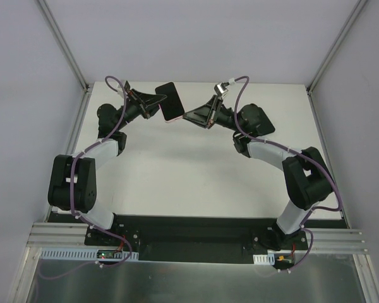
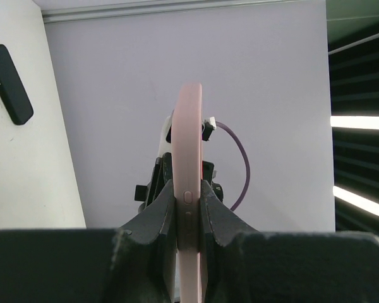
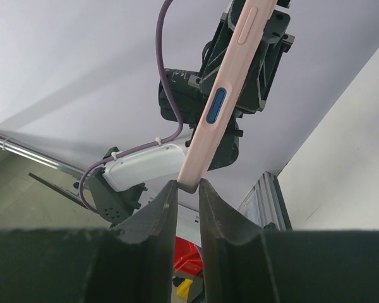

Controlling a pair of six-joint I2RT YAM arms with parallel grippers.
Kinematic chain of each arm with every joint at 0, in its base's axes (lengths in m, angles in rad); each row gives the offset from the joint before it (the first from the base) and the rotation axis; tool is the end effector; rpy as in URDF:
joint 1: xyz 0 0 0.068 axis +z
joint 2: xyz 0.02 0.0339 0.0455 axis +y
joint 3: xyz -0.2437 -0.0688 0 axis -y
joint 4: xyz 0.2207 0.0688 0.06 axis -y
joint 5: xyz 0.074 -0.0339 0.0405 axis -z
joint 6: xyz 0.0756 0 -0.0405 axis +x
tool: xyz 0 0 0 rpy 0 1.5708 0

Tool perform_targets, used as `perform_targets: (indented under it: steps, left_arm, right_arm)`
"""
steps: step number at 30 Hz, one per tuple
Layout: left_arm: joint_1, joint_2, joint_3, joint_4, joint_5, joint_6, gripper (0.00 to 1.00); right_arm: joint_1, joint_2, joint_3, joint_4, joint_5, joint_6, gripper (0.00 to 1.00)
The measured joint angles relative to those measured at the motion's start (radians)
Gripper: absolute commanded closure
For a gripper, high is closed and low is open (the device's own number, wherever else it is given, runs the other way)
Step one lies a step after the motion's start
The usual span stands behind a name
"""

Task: Take the phone out of the phone case
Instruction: Remove the phone case from the phone.

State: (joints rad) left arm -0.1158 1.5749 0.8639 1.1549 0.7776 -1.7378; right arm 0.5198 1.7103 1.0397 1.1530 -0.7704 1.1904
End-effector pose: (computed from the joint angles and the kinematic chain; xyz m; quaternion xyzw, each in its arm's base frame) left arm 0.3344 -0.0923 0.3136 -0.1376 0.5728 -0.7472 0.3078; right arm 0.3017 0.2333 0.3242 -0.1457 0.5589 0.7260 0.3734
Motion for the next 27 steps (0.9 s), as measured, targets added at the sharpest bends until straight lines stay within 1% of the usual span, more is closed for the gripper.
perform_targets:
  steps: [2,7,10,11,12,13,16,27]
  left_arm:
    - [0.0,-0.007,0.0,-0.011,0.0,0.01,1.0]
    - [0.0,-0.01,0.0,-0.025,0.002,0.023,1.0]
    - [0.0,-0.015,0.0,-0.027,0.001,0.023,1.0]
    - [0.0,-0.017,0.0,-0.028,0.001,0.023,1.0]
    - [0.0,-0.02,0.0,-0.028,0.001,0.023,1.0]
    - [0.0,-0.022,0.0,-0.028,0.001,0.021,1.0]
    - [0.002,-0.027,0.0,-0.026,0.001,0.026,1.0]
    - [0.008,-0.03,0.0,-0.03,0.002,0.03,1.0]
  right_arm:
    - [0.001,0.0,0.002,0.001,0.0,0.002,0.67]
    - [0.002,0.002,0.017,-0.005,-0.001,0.002,0.65]
    - [0.003,0.002,0.024,-0.008,-0.003,0.001,0.71]
    - [0.003,0.002,0.026,-0.01,-0.004,0.001,0.77]
    - [0.003,0.002,0.027,-0.014,-0.004,0.001,0.81]
    - [0.004,0.002,0.027,-0.015,-0.004,-0.002,0.92]
    - [0.004,0.003,0.027,-0.024,-0.005,0.0,0.99]
    - [0.006,0.019,0.026,0.006,-0.001,0.039,0.99]
